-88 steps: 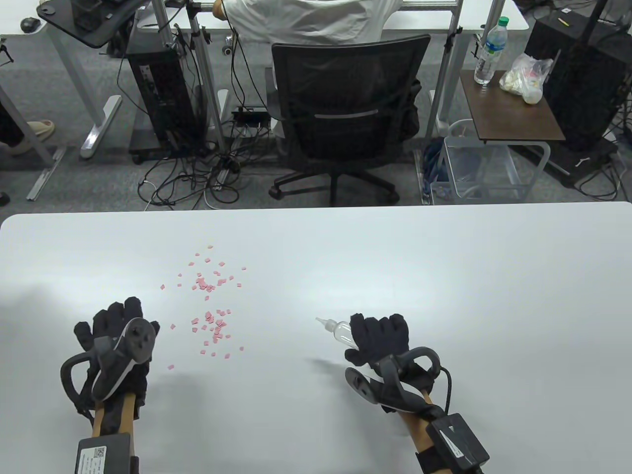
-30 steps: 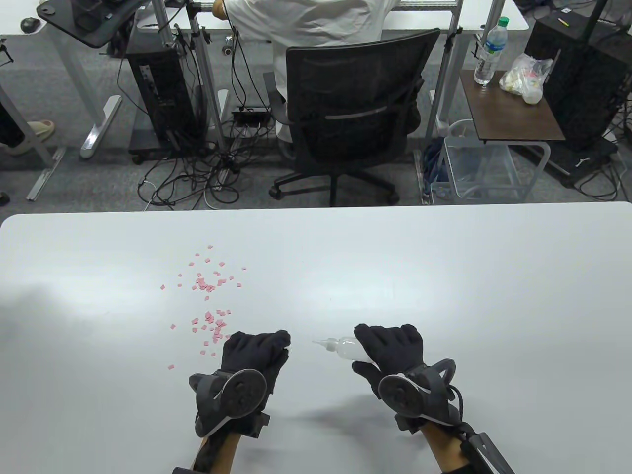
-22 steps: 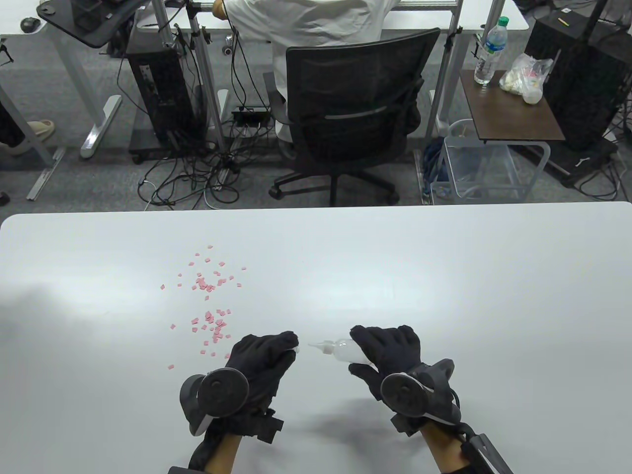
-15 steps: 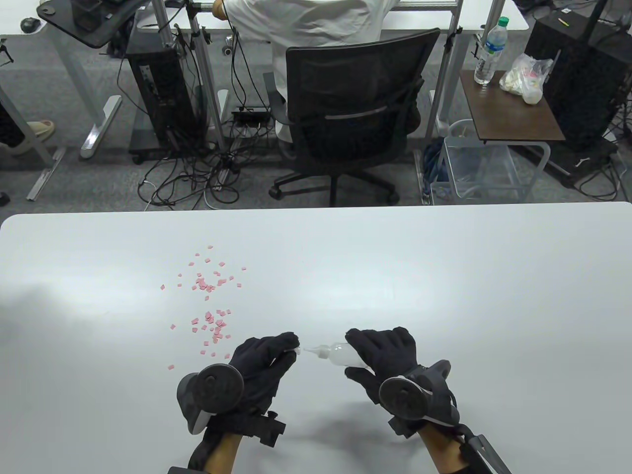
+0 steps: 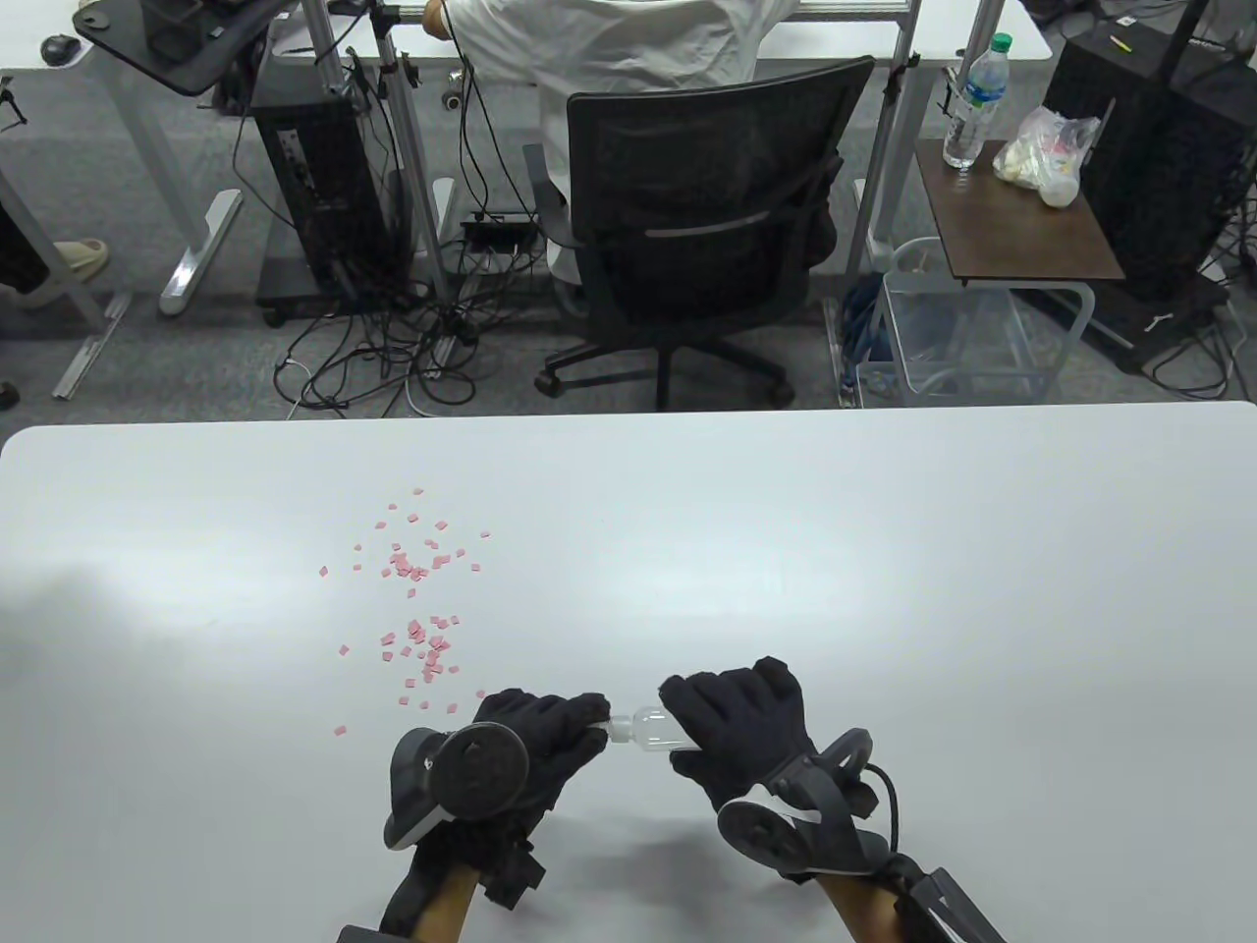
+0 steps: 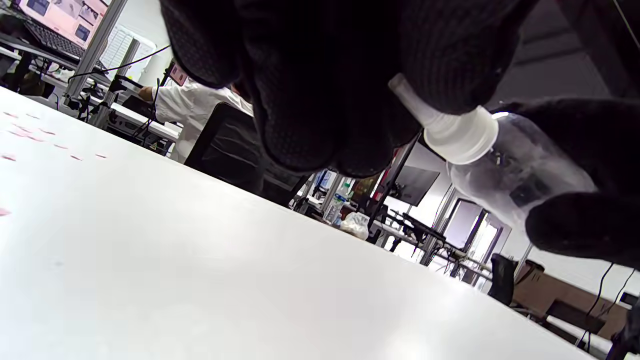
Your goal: Squeeze empty conical bottle to blow paper scraps with air puff
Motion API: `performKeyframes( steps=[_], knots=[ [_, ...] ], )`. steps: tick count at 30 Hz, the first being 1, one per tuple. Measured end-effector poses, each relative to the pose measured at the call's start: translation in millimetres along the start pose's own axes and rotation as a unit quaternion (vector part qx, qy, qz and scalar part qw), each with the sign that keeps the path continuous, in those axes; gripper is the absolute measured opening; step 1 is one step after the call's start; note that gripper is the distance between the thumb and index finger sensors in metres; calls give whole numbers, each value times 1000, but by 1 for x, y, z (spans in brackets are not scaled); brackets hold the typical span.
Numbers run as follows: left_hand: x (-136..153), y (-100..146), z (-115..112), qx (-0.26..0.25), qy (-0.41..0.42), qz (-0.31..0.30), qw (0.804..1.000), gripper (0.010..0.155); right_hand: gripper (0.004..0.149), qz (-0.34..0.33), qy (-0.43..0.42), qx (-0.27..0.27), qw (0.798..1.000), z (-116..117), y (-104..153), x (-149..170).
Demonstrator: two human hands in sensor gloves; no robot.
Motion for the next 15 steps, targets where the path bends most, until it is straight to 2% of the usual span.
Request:
performKeyframes(
  steps=[3, 4, 6, 12, 15],
  knots=[
    [-7, 4, 2, -52, -41, -16, 998, 47, 68, 25, -46, -46, 998, 6, -3, 7],
    [-10, 5, 2, -70, -58, -26, 996, 48, 68, 49, -101, -74, 991, 11, -2, 14],
    [-15, 7, 3, -92, -70, -34, 993, 48, 68, 70, -149, -78, 983, 14, -1, 23],
    [-20, 3, -4, -56, -69, -41, 995, 44, 67, 49, -118, -91, 988, 14, 1, 24],
    [-21, 6, -2, -69, -76, -61, 993, 44, 67, 57, -147, -114, 981, 19, -1, 26]
  ],
)
Point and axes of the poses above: the tracker on the back of each hand, its own x axis roughly to the little-finger side, its own y axis roughly from the fingertips to the wrist, z = x × y, the point moved 3 cm from there along -y, roughly from the wrist to the fingertips, and after that the axes turned 3 degrees about x, right-handed, at the moved point
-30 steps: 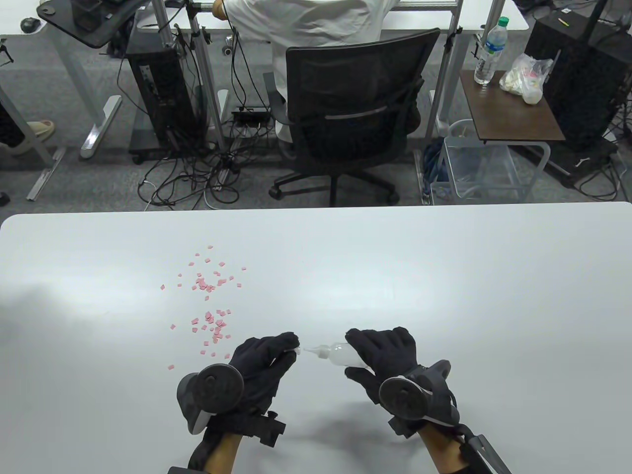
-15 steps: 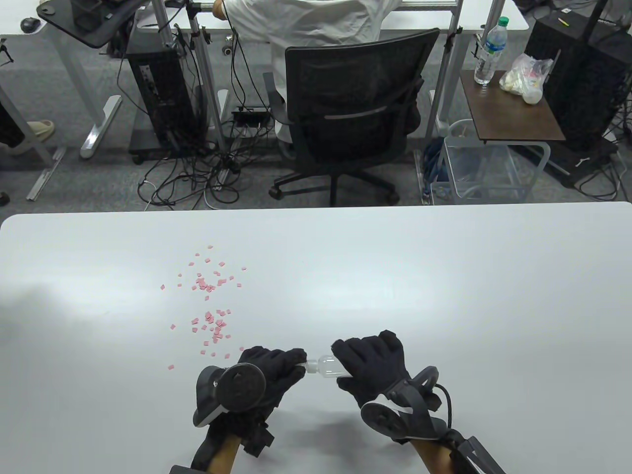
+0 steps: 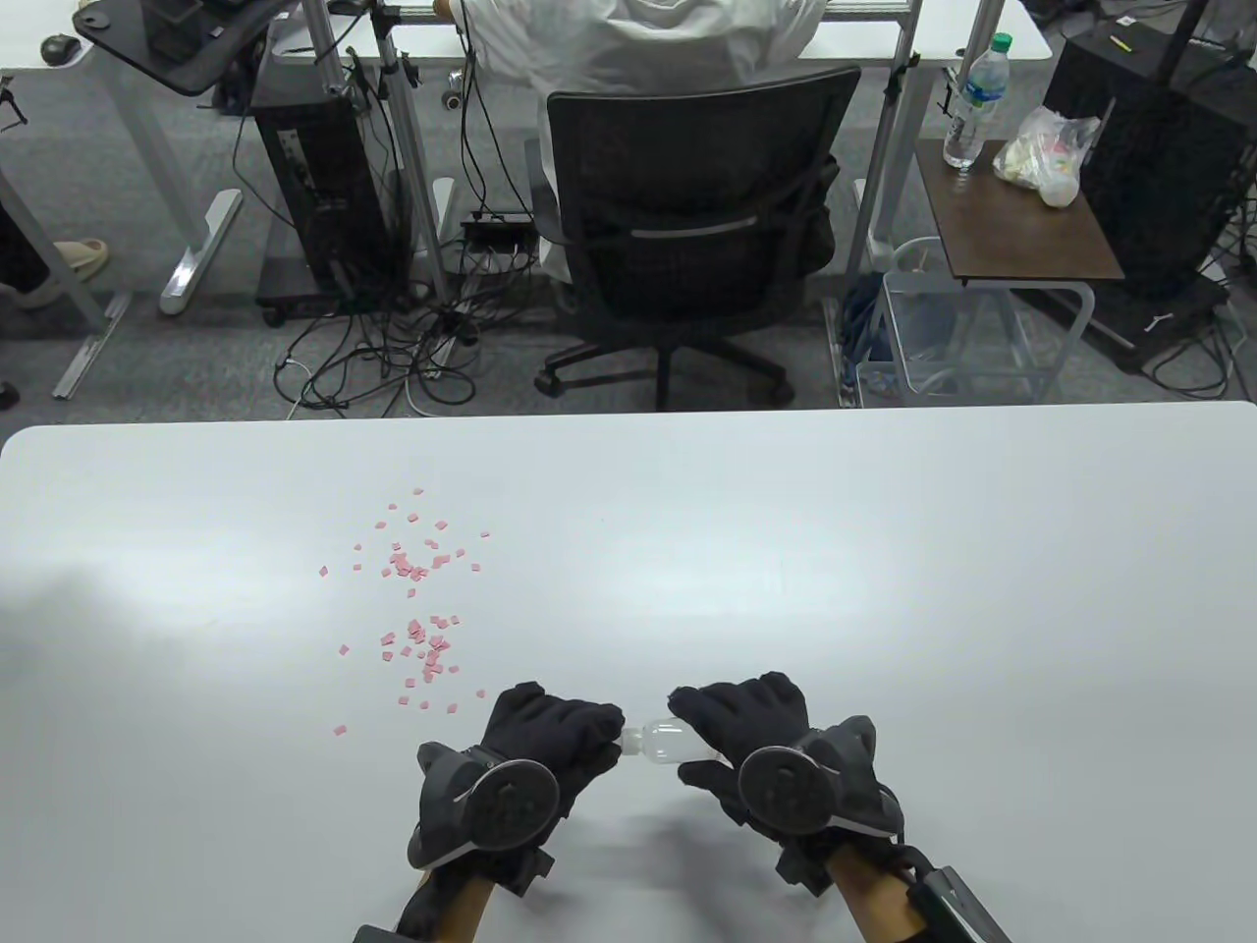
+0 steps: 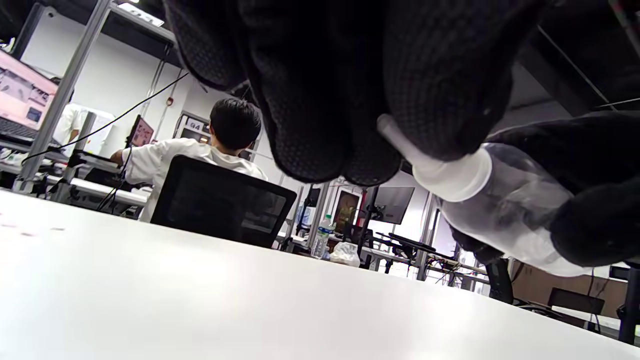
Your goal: Squeeze empty conical bottle to blow paper scraps with air puff
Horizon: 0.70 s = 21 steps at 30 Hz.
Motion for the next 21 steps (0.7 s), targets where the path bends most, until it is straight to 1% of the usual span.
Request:
performKeyframes(
  steps=[2, 4, 6, 8, 9, 10, 11, 12, 14, 15, 17, 18, 19, 20, 21],
  knots=[
    [-2, 2, 5, -30, -10, -12, 999, 44, 67, 12, -37, -12, 999, 1, -1, 4],
    [-6, 2, 8, -46, -27, -22, 998, 46, 67, 17, -56, -7, 998, 0, 0, 7],
    [-9, 0, 6, -23, -42, -21, 999, 49, 67, 8, -38, 7, 999, -3, 1, 6],
    [-12, -2, 0, 8, -82, -11, 997, 50, 67, 0, -12, 28, 1000, -6, 3, 3],
    [-13, -3, -4, 38, -110, -5, 993, 51, 67, -3, -4, 38, 999, -7, 3, 2],
    [-14, -4, -7, 55, -126, -4, 990, 50, 67, -7, 7, 38, 999, -7, 2, 0],
    [-15, -3, -8, 57, -135, -9, 989, 49, 67, -11, 18, 32, 999, -6, 2, -2],
    [-17, -2, -8, 37, -140, -16, 989, 48, 67, -11, 24, 29, 999, -5, 2, -3],
    [-19, 0, -5, 19, -162, -28, 986, 47, 67, -3, 12, 14, 1000, -2, 1, -1],
    [-22, 2, -3, -11, -180, -42, 983, 46, 67, 9, 0, 1, 1000, 0, 0, 1],
    [-27, 4, -2, -30, -221, -64, 973, 46, 68, 26, -22, -44, 998, 6, -2, 2],
    [-28, 3, -2, -31, -232, -68, 970, 45, 68, 21, -14, -34, 999, 6, -2, 2],
    [-28, 2, -3, -20, -231, -66, 971, 46, 68, 11, 5, -18, 1000, 5, -2, 0],
    [-26, 1, -5, -6, -215, -59, 975, 46, 68, 2, 24, -8, 1000, 4, -1, -2],
    [-24, -1, -7, 9, -199, -48, 979, 47, 68, -15, 53, 13, 998, 1, 1, -5]
  ],
)
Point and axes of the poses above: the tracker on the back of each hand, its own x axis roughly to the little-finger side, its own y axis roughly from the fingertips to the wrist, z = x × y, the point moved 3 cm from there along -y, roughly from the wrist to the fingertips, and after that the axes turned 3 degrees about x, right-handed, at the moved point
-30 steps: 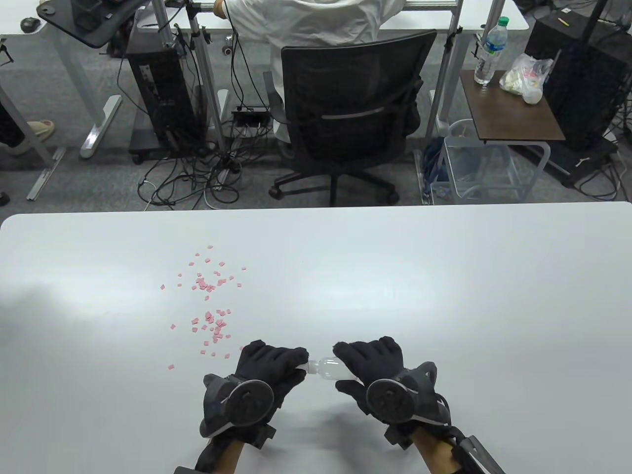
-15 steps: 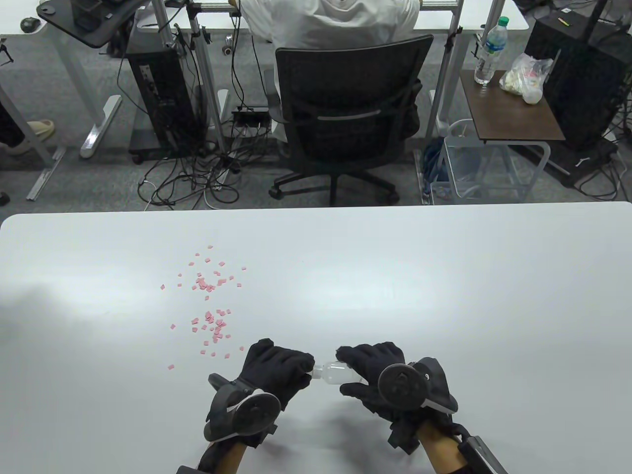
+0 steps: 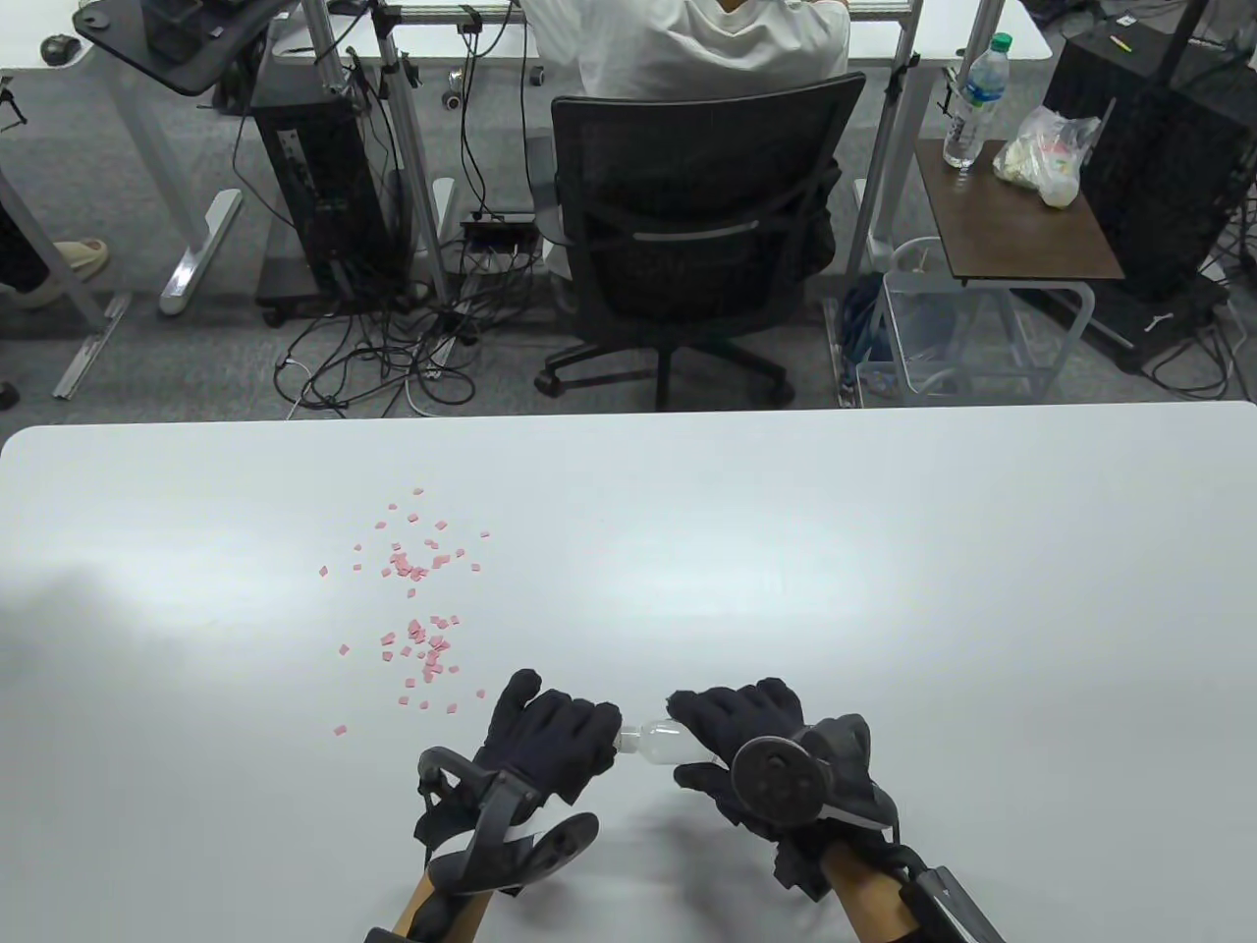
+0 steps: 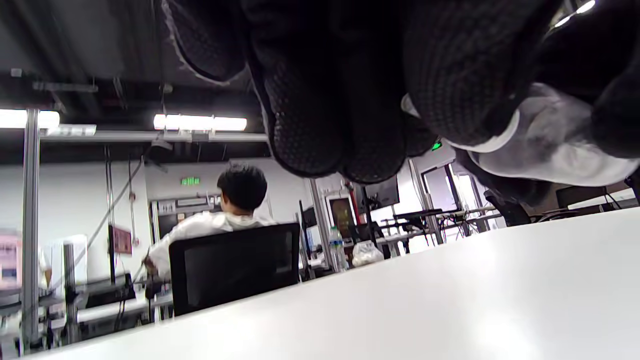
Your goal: Squeeze empty conical bottle to blow paper scraps with air puff
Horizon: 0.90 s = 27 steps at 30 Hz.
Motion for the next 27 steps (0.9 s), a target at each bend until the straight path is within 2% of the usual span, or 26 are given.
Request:
performKeyframes(
  steps=[2, 5, 7, 10, 13, 14, 17, 19, 22, 24, 25, 27],
  knots=[
    [3, 0, -3, 21, 34, 10, 999, 49, 68, -25, 61, 46, 997, -6, 3, -6],
    [5, -1, -3, 25, 53, 17, 998, 48, 68, -45, 95, 77, 991, -8, 4, -13],
    [4, 1, 1, -6, 34, 13, 999, 46, 68, -44, 93, 65, 993, -5, 2, -14],
    [-3, 2, 7, -17, -35, -20, 999, 45, 67, -16, 47, -11, 999, 2, -3, -11],
    [-1, 0, 7, -10, -26, -17, 999, 45, 68, -25, 67, 15, 997, 0, 0, -12],
    [1, -1, 6, 8, -6, -7, 1000, 46, 68, -36, 86, 43, 995, -3, 2, -15],
    [7, 0, 7, 4, 26, 6, 1000, 49, 68, -60, 141, 100, 983, -10, 5, -23],
    [8, 1, 7, 2, 31, 9, 999, 48, 68, -76, 168, 113, 976, -12, 5, -30],
    [6, 4, 14, -26, -2, 3, 1000, 46, 68, -72, 167, 95, 979, -9, 2, -32],
    [2, 3, 16, -29, -41, -13, 999, 46, 68, -48, 113, 56, 991, -4, -1, -27],
    [3, 2, 14, -13, -43, -11, 999, 46, 68, -45, 105, 54, 992, -2, -1, -26],
    [5, 1, 9, -3, -10, 0, 1000, 46, 68, -60, 144, 75, 985, -1, 2, -28]
  ],
)
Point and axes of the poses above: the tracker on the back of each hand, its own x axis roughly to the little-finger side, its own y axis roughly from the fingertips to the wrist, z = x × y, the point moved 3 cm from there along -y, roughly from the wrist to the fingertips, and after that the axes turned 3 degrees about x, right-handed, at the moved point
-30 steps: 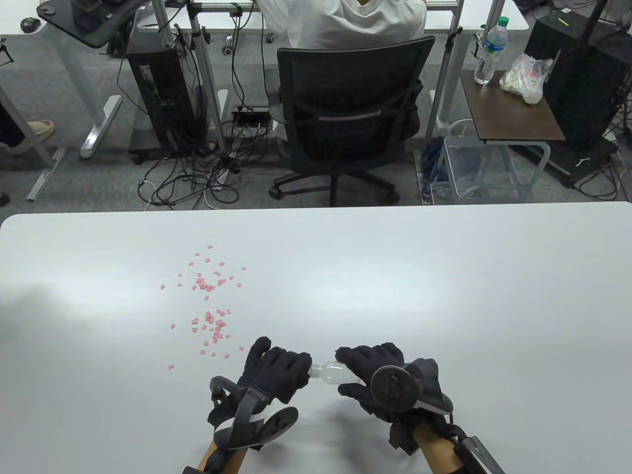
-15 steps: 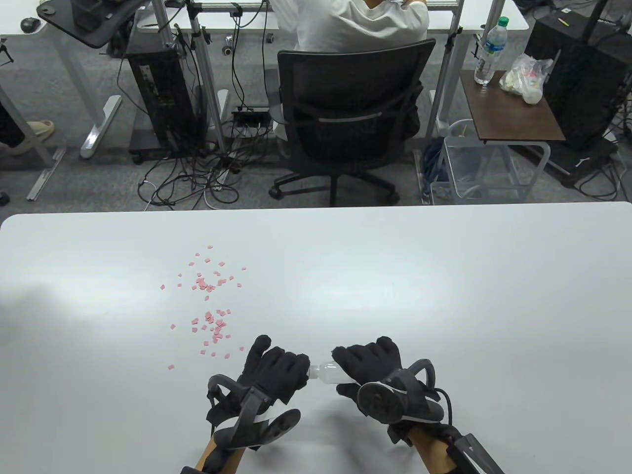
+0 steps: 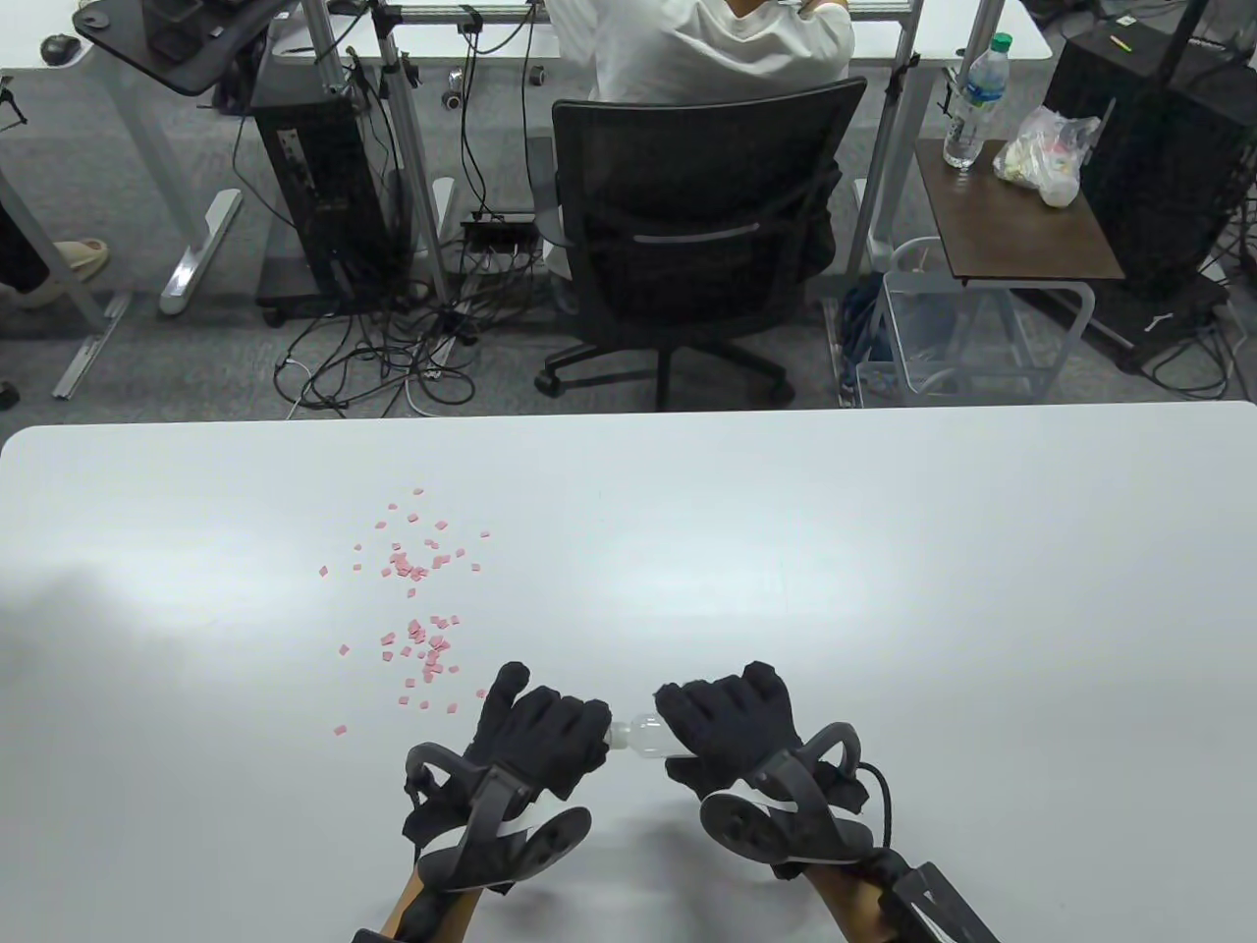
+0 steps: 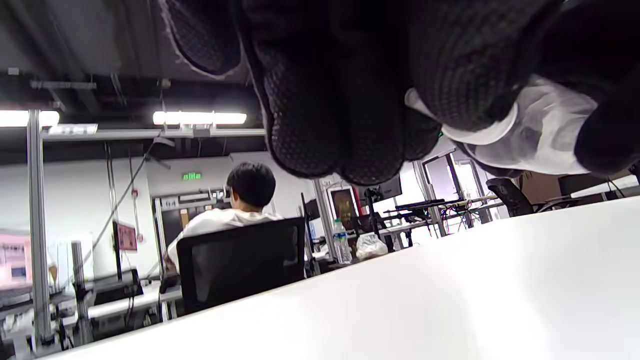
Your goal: Squeeze empty conical bottle to blow paper scraps with air puff
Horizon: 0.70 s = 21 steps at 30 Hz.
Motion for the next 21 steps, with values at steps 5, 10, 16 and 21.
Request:
performKeyframes(
  steps=[5, 10, 16, 21],
  knots=[
    [5, -1, -5, 27, 32, 16, 999, 47, 68, -32, 61, 36, 997, -6, 1, -9],
    [-2, 0, 3, -1, -36, -2, 999, 46, 68, 33, 1, -60, 998, 4, -6, -6],
    [10, 0, -5, 18, 59, 30, 998, 49, 68, 6, 64, 5, 998, -5, -3, -11],
    [0, 2, 2, -18, -17, -5, 1000, 46, 67, 37, 30, -50, 998, -1, -7, -8]
  ],
)
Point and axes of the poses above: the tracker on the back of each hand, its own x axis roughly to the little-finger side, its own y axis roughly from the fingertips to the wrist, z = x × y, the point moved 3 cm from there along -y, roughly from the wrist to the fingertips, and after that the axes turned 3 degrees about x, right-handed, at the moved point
